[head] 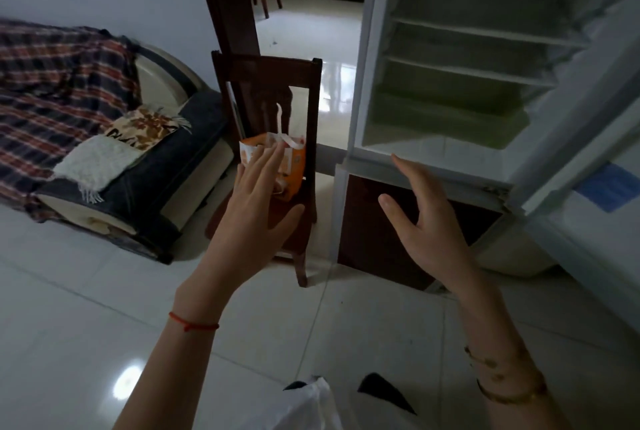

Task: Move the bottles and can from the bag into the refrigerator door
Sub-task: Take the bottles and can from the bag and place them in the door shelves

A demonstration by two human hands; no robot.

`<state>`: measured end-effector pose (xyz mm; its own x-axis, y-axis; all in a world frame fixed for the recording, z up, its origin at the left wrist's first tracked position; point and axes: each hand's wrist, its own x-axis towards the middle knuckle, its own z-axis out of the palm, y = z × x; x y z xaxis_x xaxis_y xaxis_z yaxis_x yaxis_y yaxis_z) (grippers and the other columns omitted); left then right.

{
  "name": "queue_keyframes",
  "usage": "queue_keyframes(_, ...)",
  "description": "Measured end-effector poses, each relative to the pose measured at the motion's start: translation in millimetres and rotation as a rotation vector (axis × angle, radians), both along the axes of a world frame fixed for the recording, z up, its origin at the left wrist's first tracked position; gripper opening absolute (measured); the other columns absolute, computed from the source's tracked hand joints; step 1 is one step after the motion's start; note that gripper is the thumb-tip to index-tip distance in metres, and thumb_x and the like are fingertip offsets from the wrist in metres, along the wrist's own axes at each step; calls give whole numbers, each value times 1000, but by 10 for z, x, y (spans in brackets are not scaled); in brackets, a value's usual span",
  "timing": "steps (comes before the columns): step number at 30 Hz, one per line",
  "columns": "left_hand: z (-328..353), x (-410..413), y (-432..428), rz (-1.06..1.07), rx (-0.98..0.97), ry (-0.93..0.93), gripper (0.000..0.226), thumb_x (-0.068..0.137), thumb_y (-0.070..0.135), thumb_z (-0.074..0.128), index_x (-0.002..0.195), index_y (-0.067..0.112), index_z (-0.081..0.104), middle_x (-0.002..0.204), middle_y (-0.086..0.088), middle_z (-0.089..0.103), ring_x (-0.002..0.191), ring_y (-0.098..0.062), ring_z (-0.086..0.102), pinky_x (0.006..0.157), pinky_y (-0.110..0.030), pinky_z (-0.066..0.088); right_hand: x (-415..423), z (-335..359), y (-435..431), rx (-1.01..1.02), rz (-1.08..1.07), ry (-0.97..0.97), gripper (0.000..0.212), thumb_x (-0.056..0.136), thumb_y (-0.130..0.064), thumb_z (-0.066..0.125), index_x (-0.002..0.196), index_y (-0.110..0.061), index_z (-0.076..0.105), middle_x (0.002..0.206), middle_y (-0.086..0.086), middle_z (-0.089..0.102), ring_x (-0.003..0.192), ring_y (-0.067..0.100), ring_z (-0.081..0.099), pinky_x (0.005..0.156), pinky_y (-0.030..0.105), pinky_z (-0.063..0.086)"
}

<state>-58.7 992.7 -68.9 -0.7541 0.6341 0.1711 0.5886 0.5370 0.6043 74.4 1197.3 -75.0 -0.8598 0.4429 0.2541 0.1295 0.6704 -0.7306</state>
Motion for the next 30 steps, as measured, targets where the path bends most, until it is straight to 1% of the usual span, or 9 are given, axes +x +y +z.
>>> queue_keyframes(3,-54,-234,-126,17,4,-22,82,90,38,56,154,38,6,163,16,4,152,-11,-1,119,-52,24,-266,-19,-73,-3,25,-28,57,95,-34,52,147,-23,32,150,-6,35,140,4,28,110,16,25)
queue_keyframes(7,-142,-528,-204,61,1,-50,82,90,39,56,155,36,6,164,14,3,152,-13,0,119,-51,26,-626,-54,-75,-14,53,-55,56,96,-35,51,147,-25,32,151,-8,34,142,4,27,115,26,26)
queue_keyframes(11,-256,-863,-232,106,-26,-114,83,89,45,55,153,42,2,163,16,1,153,-21,-1,116,-56,27,-1014,-123,-37,-31,71,-85,55,96,-35,51,147,-26,32,151,-6,35,140,5,29,112,25,29)
queue_keyframes(17,-322,-1413,-106,126,-52,-89,80,92,37,56,156,31,8,162,12,7,151,-14,4,120,-51,21,-1730,-270,91,-60,119,-134,57,95,-38,50,147,-29,30,155,-5,30,146,12,23,117,42,29)
queue_keyframes(19,-331,-1629,-41,144,-56,-93,78,93,35,56,155,31,8,162,14,8,148,-5,-3,123,-48,11,-2020,-304,167,-48,137,-143,56,96,-38,50,147,-29,31,155,-5,31,145,12,24,117,44,30)
queue_keyframes(22,-362,-1984,50,198,-61,-132,77,94,33,55,155,32,8,160,15,11,139,2,-3,124,-46,8,-2468,-338,291,-50,182,-130,54,96,-33,51,146,-27,32,151,-5,35,138,4,28,114,33,31)
queue_keyframes(24,-424,-2241,111,228,-51,-162,78,93,34,57,155,30,10,162,7,15,147,-7,10,121,-47,21,-2764,-363,370,-29,204,-139,52,97,-32,51,145,-26,33,149,-5,37,129,-6,26,105,16,28)
queue_keyframes(26,-510,-2481,177,258,-36,-208,78,93,34,58,156,26,13,162,4,19,148,-15,21,119,-41,28,-3055,-409,457,-7,220,-148,51,97,-33,51,145,-26,34,147,-6,39,125,-9,24,96,6,23)
queue_keyframes(30,-676,-2859,334,307,-30,-266,76,93,32,59,156,19,17,160,-1,25,146,-15,27,114,-27,27,-3572,-546,647,5,240,-177,52,97,-33,51,145,-23,35,147,-3,41,126,-5,26,101,18,27)
